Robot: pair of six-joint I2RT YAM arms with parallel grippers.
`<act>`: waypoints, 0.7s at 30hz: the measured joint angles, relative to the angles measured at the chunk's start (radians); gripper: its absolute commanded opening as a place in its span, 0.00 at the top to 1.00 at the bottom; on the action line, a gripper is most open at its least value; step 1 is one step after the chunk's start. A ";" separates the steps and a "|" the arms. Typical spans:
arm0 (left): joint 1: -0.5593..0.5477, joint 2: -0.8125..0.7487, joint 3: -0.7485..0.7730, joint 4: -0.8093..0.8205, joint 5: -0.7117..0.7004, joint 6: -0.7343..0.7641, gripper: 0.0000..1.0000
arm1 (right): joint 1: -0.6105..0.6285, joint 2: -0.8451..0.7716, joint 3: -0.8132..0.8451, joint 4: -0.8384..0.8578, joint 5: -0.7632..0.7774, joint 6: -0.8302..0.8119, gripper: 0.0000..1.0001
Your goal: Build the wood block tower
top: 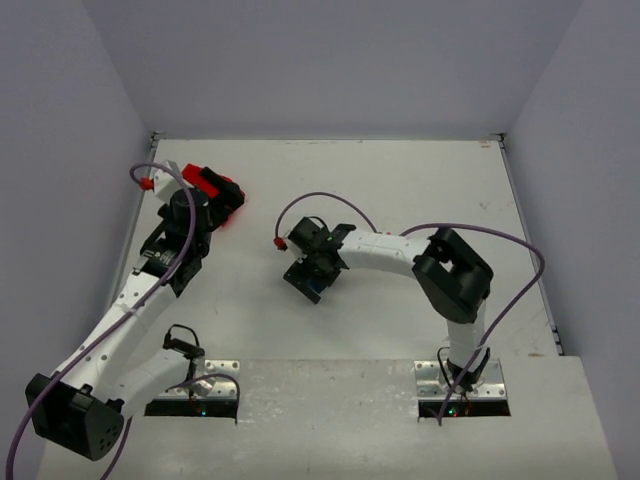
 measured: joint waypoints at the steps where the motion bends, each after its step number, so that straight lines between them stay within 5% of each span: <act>1: 0.003 0.010 0.000 0.001 0.000 0.002 0.00 | 0.000 -0.041 -0.048 0.030 -0.005 -0.004 0.01; 13: 0.010 0.100 0.000 0.006 0.001 0.013 0.00 | 0.000 -0.186 -0.207 0.310 -0.026 -0.014 0.03; 21: 0.014 0.100 0.000 0.006 -0.016 0.013 0.00 | 0.000 -0.144 -0.207 0.347 -0.003 -0.005 0.19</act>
